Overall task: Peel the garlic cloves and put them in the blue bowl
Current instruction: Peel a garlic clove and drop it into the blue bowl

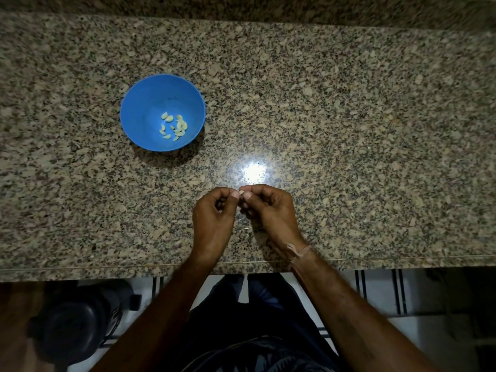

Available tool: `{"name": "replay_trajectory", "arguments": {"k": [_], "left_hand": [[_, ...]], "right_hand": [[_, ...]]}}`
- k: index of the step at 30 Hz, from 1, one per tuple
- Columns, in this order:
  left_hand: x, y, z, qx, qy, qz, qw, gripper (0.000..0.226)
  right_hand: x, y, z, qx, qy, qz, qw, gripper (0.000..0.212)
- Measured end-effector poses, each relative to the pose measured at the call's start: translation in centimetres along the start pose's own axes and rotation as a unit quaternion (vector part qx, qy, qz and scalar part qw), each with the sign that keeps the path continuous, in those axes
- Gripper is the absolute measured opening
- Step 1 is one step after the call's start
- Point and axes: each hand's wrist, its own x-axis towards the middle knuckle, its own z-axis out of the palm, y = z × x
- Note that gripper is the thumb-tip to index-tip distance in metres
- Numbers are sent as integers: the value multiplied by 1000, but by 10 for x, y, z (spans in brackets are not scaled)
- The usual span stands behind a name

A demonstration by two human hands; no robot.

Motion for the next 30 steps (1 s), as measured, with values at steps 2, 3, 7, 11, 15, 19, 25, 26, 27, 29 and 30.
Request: {"name": "replay_trajectory", "arguments": {"k": [2,3,7,11,15,19,25,26,27,29,30], "left_hand": [[1,-1,1,-4,-2,-5,1000,17],[1,-3,1,-3,-2,-7,1000,18],[1,-4,1,16,8,-8,1000,16],[1,-2,-2,36,7,13,999,14],[1,-2,-4,95,11,82,992,10],[-1,2,-6,200,13,150,968,7],[2,-1,-3,29,-25,19,999,14],[2,-1,-2,-15,-38,-8,999,16],[3,0,-2,-50,-47,-28,997,19],[3,2,-2,-125,-62,-66,988,26],[4,2,-2,-160,-62,-85,981,28]], "right_hand": [[0,1,-2,-37,-3,-5,999,20],[0,2,-2,-46,-4,-6,999,21],[1,8,1,-42,0,-16,999,13],[3,8,-1,-31,-8,-9,999,15],[4,8,-2,-35,-17,-12,999,17],[2,2,-3,-50,-16,-9,999,12],[3,7,-1,-49,-15,-33,998,11],[3,7,-2,-70,-13,-55,996,11],[4,6,-3,-98,-11,-82,992,10],[4,3,-5,-153,-11,-133,979,9],[4,3,-6,-169,-13,-150,974,9]]}}
